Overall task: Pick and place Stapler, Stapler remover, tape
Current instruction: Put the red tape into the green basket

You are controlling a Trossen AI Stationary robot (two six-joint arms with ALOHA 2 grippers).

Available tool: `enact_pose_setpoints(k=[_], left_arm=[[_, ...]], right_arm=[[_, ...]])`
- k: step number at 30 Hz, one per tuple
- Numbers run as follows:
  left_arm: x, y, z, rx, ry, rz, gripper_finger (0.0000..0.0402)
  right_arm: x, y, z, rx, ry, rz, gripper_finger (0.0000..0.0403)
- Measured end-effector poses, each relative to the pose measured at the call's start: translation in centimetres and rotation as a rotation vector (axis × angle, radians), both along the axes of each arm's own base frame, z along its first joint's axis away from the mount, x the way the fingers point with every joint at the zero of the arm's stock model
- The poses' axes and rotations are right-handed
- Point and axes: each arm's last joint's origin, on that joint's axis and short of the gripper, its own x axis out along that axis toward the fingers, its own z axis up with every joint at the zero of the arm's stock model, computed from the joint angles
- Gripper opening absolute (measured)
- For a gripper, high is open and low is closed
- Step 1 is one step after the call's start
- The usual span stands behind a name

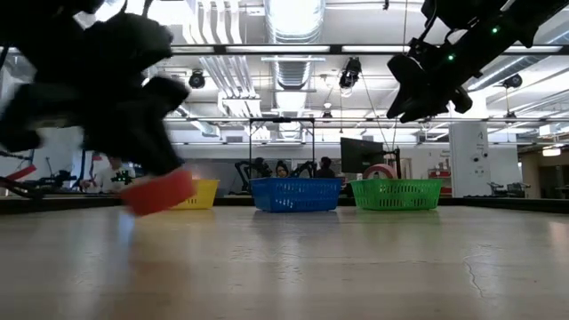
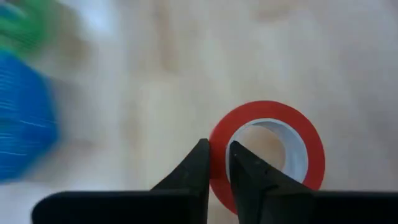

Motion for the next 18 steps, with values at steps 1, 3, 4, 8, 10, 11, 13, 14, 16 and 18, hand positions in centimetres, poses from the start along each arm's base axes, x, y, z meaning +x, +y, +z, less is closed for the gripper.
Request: enact_pose_setpoints(k=[1, 3, 4, 8, 10, 11, 13, 14, 16, 18], left_arm=[[0.4, 0.4, 0.4, 0.067, -0.026, 0.02, 0.0048], [1.2, 1.4, 1.3, 0.201, -0.084, 0.101, 0.0053], [1.7, 2.0, 1.8, 0.262, -0.125, 0.158, 0.0052], [3.9, 4.8, 4.3, 0.351, -0.319, 0.345, 0.0041], [4.7, 6.4, 5.3, 0.318, -0.413, 0.403, 0.0037], [5.1, 7.2, 5.7, 0.297, -0.456, 0.425, 0.0037], [5.6, 8.8, 6.2, 0.274, -0.513, 0.469, 0.004], [5.7, 9.6, 6.3, 0.275, -0.523, 0.493, 0.0043], [6.1, 10.8, 6.4, 0.282, -0.524, 0.532, 0.0046], [6.4, 11.8, 6.3, 0.277, -0.523, 0.568, 0.0046]], right_arm=[[0.0, 0.0, 0.0, 0.01, -0.013, -0.007, 0.0182], [0.0, 0.0, 0.0, 0.035, -0.05, -0.026, 0.0183], [0.1, 0.0, 0.1, 0.052, -0.075, -0.03, 0.0184], [0.9, 0.1, 0.4, 0.104, -0.172, 0.039, 0.0185], [1.7, 0.2, 0.5, 0.128, -0.214, 0.12, 0.0185], [2.1, 0.2, 0.6, 0.14, -0.235, 0.169, 0.0185], [3.0, 0.3, 0.5, 0.158, -0.27, 0.268, 0.0185], [3.5, 0.4, 0.5, 0.167, -0.294, 0.312, 0.0185], [4.4, 0.4, 0.2, 0.184, -0.337, 0.37, 0.0185], [5.3, 0.3, 0.1, 0.188, -0.397, 0.402, 0.0185]])
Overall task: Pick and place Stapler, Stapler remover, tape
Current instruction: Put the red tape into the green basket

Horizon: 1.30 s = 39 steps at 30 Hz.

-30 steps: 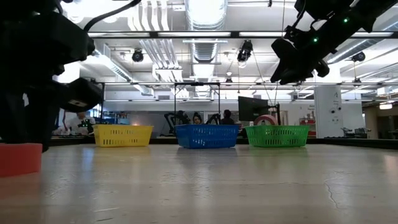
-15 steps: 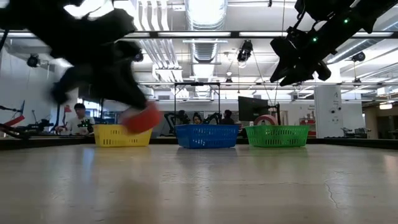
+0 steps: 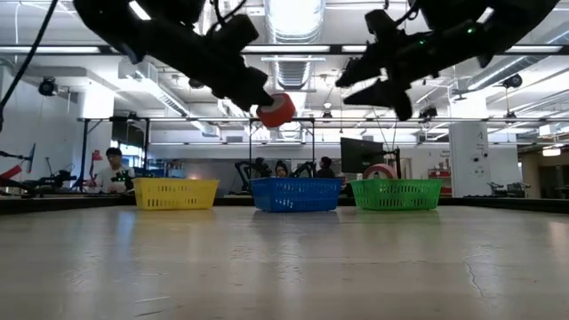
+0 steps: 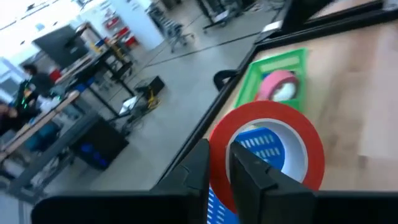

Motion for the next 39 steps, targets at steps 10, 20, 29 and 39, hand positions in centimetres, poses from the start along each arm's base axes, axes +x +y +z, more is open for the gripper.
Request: enact_pose_setpoints(k=[10, 20, 29, 39], left_arm=[[2.3, 0.7, -0.5, -0.023, -0.062, 0.029, 0.0045], [3.9, 0.9, 0.2, -0.017, -0.084, 0.04, 0.0046], [4.0, 0.9, 0.1, -0.013, -0.069, 0.04, 0.005], [3.8, 0.9, -0.4, -0.015, -0.052, 0.035, 0.0053]], right_arm=[[4.1, -0.9, -1.5, 0.028, -0.058, 0.014, 0.0185], [6.9, -1.4, -2.6, 0.033, -0.011, 0.076, 0.0185], [7.4, -1.7, -2.9, -0.032, 0.023, 0.095, 0.0185], [7.1, -2.0, -3.0, -0.031, 0.058, 0.086, 0.0121]])
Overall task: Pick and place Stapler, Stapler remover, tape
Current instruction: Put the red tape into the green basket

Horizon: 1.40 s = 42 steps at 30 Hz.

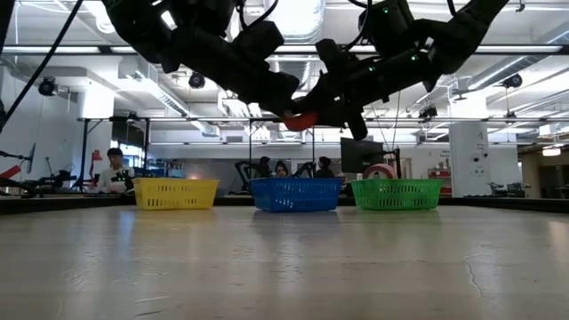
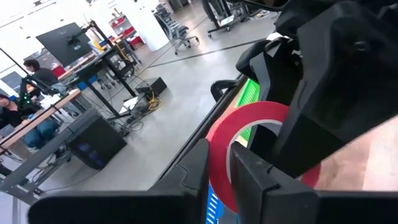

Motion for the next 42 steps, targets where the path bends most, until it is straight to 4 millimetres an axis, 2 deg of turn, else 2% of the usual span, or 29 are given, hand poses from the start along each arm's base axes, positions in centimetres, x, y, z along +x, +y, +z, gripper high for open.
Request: enact_pose_setpoints(k=[3, 10, 21, 27, 29, 34, 38, 42], left_arm=[[0.0, 0.0, 0.0, -0.007, -0.004, -0.005, 0.0053], [0.0, 0.0, -0.5, -0.022, 0.035, -0.045, 0.0063], [-0.1, 0.0, -0.9, -0.042, 0.074, -0.04, 0.0115], [-0.4, 0.0, -1.7, -0.069, 0.144, -0.032, 0.0123], [-0.4, 0.0, -1.7, -0.07, 0.145, -0.031, 0.0123], [-0.4, 0.0, -1.7, -0.076, 0.137, -0.03, 0.0124], [-0.4, 0.0, -1.7, -0.1, 0.113, -0.024, 0.0124], [-0.4, 0.0, -1.7, -0.116, 0.095, -0.02, 0.0124]], right_arm=[[-0.1, -0.3, -0.1, 0.003, 0.016, -0.007, 0.0093], [-0.4, -0.7, -0.5, -0.011, 0.068, -0.004, 0.0093], [-1.7, -2.1, -1.4, -0.002, 0.215, -0.059, 0.0097], [-3.5, -2.7, 0.2, -0.013, 0.27, -0.085, 0.0097], [-4.4, -2.7, 0.9, -0.047, 0.305, -0.136, 0.0101], [-7.1, -2.7, 2.2, -0.178, 0.446, -0.391, 0.0106], [-9.1, -2.9, 1.7, -0.242, 0.534, -0.552, 0.0101], [-9.8, -3.3, 0.3, -0.235, 0.578, -0.573, 0.0103]])
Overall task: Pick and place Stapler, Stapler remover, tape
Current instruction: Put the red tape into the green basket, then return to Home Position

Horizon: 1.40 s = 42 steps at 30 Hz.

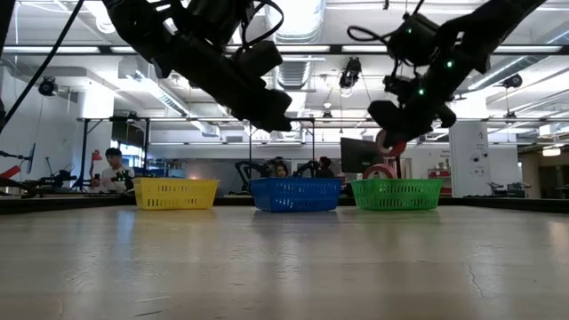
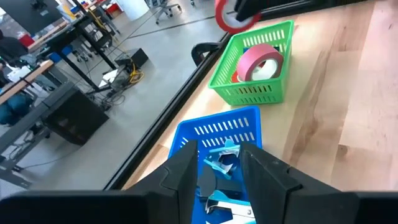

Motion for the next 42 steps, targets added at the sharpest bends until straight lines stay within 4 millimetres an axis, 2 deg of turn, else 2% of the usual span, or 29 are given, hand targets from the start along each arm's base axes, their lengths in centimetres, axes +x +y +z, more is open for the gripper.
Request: enact_pose_setpoints(k=[11, 19, 29, 32, 35, 39, 42], left_arm=[[0.0, 0.0, 0.0, -0.023, -0.023, 0.005, 0.0124], [0.0, -0.1, 0.0, -0.034, -0.018, -0.019, 0.0124], [-0.1, -0.1, -0.5, -0.036, 0.033, -0.018, 0.0123], [-0.2, -0.4, -0.3, -0.067, 0.007, -0.014, 0.012], [-0.7, -1.4, 0.4, -0.087, 0.004, -0.06, 0.0114], [-1.9, -2.7, 3.0, -0.089, -0.047, -0.099, 0.0104], [-3.5, -3.1, 5.2, -0.087, -0.076, -0.112, 0.0096]], right_arm=[[1.3, -2.0, -3.6, 0.018, 0.096, -0.011, 0.0119], [2.6, -2.5, -3.2, 0.027, 0.093, 0.019, 0.0135], [2.6, -2.5, -2.9, 0.006, 0.135, 0.052, 0.0168], [2.7, -2.5, -1.8, 0.012, 0.15, 0.067, 0.0173], [2.6, -2.2, 0.7, 0.057, 0.132, 0.092, 0.0176], [1.8, -1.0, 4.2, 0.103, 0.077, 0.096, 0.0172], [0.8, 0.6, 6.0, 0.096, 0.052, 0.135, 0.0165]])
